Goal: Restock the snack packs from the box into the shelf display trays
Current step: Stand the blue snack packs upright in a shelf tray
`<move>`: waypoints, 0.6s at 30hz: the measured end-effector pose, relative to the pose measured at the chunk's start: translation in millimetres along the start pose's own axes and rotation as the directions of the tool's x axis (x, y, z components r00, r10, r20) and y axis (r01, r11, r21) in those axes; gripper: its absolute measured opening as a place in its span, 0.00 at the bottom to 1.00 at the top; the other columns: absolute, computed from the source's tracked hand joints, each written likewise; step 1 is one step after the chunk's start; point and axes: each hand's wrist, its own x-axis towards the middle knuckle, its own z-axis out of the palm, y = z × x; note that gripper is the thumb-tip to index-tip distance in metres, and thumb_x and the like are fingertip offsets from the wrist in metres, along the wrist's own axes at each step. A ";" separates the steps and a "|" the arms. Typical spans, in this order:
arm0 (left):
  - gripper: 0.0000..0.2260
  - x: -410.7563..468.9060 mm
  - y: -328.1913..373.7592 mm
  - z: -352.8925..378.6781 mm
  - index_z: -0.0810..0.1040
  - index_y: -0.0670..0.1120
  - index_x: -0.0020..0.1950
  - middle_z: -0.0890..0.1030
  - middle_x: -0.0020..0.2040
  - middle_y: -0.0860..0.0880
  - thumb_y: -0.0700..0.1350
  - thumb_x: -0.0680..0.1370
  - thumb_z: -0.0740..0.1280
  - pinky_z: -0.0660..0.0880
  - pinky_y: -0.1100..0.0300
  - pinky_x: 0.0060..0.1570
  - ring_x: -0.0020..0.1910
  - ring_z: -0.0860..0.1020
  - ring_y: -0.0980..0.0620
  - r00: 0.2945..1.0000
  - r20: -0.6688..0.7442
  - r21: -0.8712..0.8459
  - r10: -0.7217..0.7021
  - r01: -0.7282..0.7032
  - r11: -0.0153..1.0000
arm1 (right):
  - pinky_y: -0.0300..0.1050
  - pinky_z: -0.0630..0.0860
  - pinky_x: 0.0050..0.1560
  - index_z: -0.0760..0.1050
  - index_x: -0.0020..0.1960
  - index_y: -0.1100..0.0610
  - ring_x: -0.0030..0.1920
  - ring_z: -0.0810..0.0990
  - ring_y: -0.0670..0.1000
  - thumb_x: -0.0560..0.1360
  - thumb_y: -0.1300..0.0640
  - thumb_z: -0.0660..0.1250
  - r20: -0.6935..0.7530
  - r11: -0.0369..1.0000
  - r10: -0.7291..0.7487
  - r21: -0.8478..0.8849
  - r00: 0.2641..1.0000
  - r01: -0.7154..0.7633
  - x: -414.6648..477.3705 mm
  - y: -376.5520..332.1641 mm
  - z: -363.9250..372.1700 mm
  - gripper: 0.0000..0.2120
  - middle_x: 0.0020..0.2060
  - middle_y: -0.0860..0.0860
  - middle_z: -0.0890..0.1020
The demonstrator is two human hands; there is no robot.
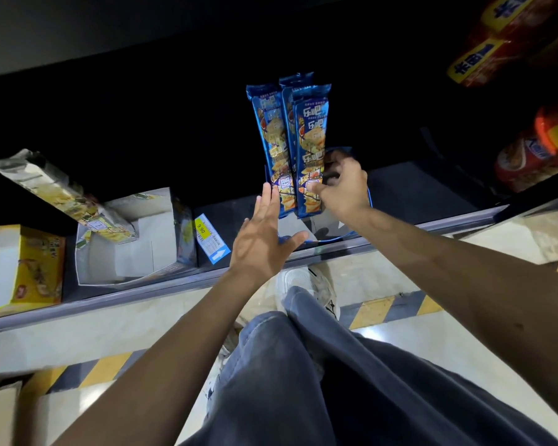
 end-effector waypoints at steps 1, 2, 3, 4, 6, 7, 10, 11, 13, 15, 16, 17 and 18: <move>0.39 0.0 0.7 -0.4 0.43 0.50 0.78 0.40 0.78 0.56 0.58 0.76 0.64 0.64 0.47 0.69 0.77 0.51 0.53 1.000 0.003 0.007 -0.004 0.004 1.000 | 0.55 0.79 0.52 0.72 0.52 0.56 0.47 0.82 0.56 0.68 0.61 0.75 -0.003 0.999 -0.020 -0.050 1.000 0.020 -2.0 -0.2 0.8 0.16 0.43 0.54 0.81; 0.39 -0.1 1.1 -0.7 0.43 0.50 0.78 0.40 0.78 0.56 0.59 0.76 0.63 0.64 0.47 0.69 0.77 0.51 0.53 1.000 0.007 0.013 -0.008 0.007 1.000 | 0.56 0.79 0.52 0.73 0.55 0.57 0.48 0.82 0.57 0.69 0.60 0.75 -0.008 0.995 -0.044 -0.094 0.999 0.043 -3.2 0.0 1.8 0.18 0.44 0.54 0.81; 0.39 -0.4 1.3 -0.9 0.42 0.50 0.78 0.40 0.78 0.56 0.59 0.76 0.63 0.64 0.47 0.70 0.77 0.51 0.53 1.000 0.009 0.018 -0.009 0.009 1.000 | 0.57 0.79 0.52 0.73 0.57 0.58 0.50 0.81 0.58 0.69 0.58 0.74 -0.009 0.989 -0.059 -0.139 0.998 0.058 -5.0 -0.8 2.1 0.19 0.46 0.56 0.82; 0.39 -0.7 1.4 -0.9 0.42 0.49 0.78 0.40 0.78 0.56 0.59 0.76 0.63 0.63 0.47 0.70 0.77 0.50 0.53 1.000 0.010 0.021 -0.009 0.009 1.000 | 0.57 0.79 0.52 0.72 0.57 0.59 0.50 0.81 0.58 0.70 0.57 0.74 -0.007 0.980 -0.073 -0.184 0.997 0.070 -6.5 -1.3 1.9 0.19 0.48 0.57 0.82; 0.39 -1.1 1.8 -1.0 0.42 0.49 0.78 0.40 0.78 0.55 0.58 0.77 0.63 0.62 0.47 0.71 0.77 0.49 0.53 1.000 0.010 0.031 -0.013 0.013 0.999 | 0.56 0.79 0.51 0.73 0.57 0.60 0.50 0.81 0.59 0.70 0.56 0.73 0.005 0.959 -0.092 -0.267 0.996 0.090 -8.8 -2.8 0.0 0.19 0.50 0.58 0.82; 0.39 -1.1 2.1 -1.2 0.42 0.49 0.78 0.40 0.78 0.55 0.59 0.77 0.63 0.62 0.48 0.71 0.77 0.48 0.54 1.000 0.010 0.042 -0.016 0.016 0.999 | 0.56 0.79 0.51 0.73 0.57 0.60 0.49 0.81 0.59 0.70 0.55 0.73 0.013 0.951 -0.100 -0.294 0.995 0.099 -9.7 -3.8 -1.2 0.19 0.51 0.58 0.82; 0.39 -0.7 2.7 -2.7 0.42 0.49 0.78 0.40 0.78 0.54 0.59 0.77 0.62 0.58 0.50 0.73 0.77 0.44 0.55 1.000 0.006 0.088 -0.022 0.022 0.996 | 0.56 0.78 0.54 0.73 0.58 0.60 0.52 0.80 0.60 0.69 0.53 0.74 0.045 0.930 -0.113 -0.346 0.993 0.122 -10.9 -5.7 -3.1 0.21 0.53 0.58 0.81; 0.38 -0.6 3.2 -3.6 0.42 0.48 0.78 0.40 0.78 0.53 0.59 0.77 0.61 0.56 0.50 0.74 0.77 0.43 0.55 1.000 0.008 0.101 -0.023 0.022 0.995 | 0.56 0.77 0.56 0.72 0.59 0.60 0.54 0.79 0.60 0.69 0.52 0.74 0.053 0.922 -0.116 -0.366 0.992 0.127 -11.4 -6.2 -3.4 0.22 0.54 0.59 0.81; 0.38 -0.6 4.3 -5.5 0.42 0.48 0.78 0.40 0.78 0.53 0.59 0.78 0.61 0.52 0.51 0.75 0.77 0.42 0.55 0.999 0.015 0.123 -0.029 0.027 0.992 | 0.55 0.76 0.57 0.72 0.59 0.59 0.57 0.78 0.60 0.69 0.52 0.74 0.056 0.912 -0.115 -0.389 0.992 0.128 -11.9 -7.0 -3.1 0.23 0.55 0.59 0.81; 0.38 -1.7 5.6 -6.7 0.41 0.48 0.78 0.40 0.78 0.52 0.59 0.78 0.60 0.50 0.51 0.74 0.77 0.42 0.55 0.999 0.019 0.142 -0.036 0.033 0.989 | 0.55 0.77 0.56 0.72 0.58 0.59 0.57 0.78 0.60 0.69 0.51 0.75 0.047 0.908 -0.122 -0.398 0.991 0.131 -12.4 -7.5 -2.3 0.23 0.54 0.58 0.81; 0.38 -2.1 5.9 -7.1 0.41 0.48 0.78 0.40 0.78 0.52 0.59 0.78 0.60 0.49 0.51 0.74 0.77 0.42 0.54 0.999 0.019 0.146 -0.036 0.033 0.989 | 0.55 0.77 0.56 0.72 0.58 0.58 0.56 0.79 0.60 0.69 0.51 0.75 0.046 0.907 -0.122 -0.402 0.992 0.130 -13.0 -8.3 -2.4 0.23 0.54 0.58 0.81; 0.38 -2.3 6.4 -7.5 0.41 0.48 0.78 0.40 0.78 0.52 0.59 0.78 0.60 0.49 0.51 0.74 0.77 0.42 0.54 0.999 0.021 0.144 -0.036 0.033 0.989 | 0.55 0.77 0.56 0.72 0.58 0.58 0.56 0.79 0.60 0.69 0.51 0.75 0.046 0.904 -0.124 -0.406 0.991 0.132 -13.5 -9.1 -2.7 0.22 0.54 0.58 0.81; 0.38 -2.3 6.6 -8.0 0.41 0.48 0.78 0.40 0.78 0.52 0.59 0.78 0.60 0.49 0.52 0.74 0.77 0.42 0.54 0.999 0.022 0.137 -0.038 0.035 0.990 | 0.55 0.77 0.55 0.72 0.58 0.58 0.56 0.79 0.60 0.69 0.51 0.75 0.048 0.904 -0.119 -0.409 0.992 0.128 -13.6 -9.6 -3.1 0.22 0.53 0.58 0.81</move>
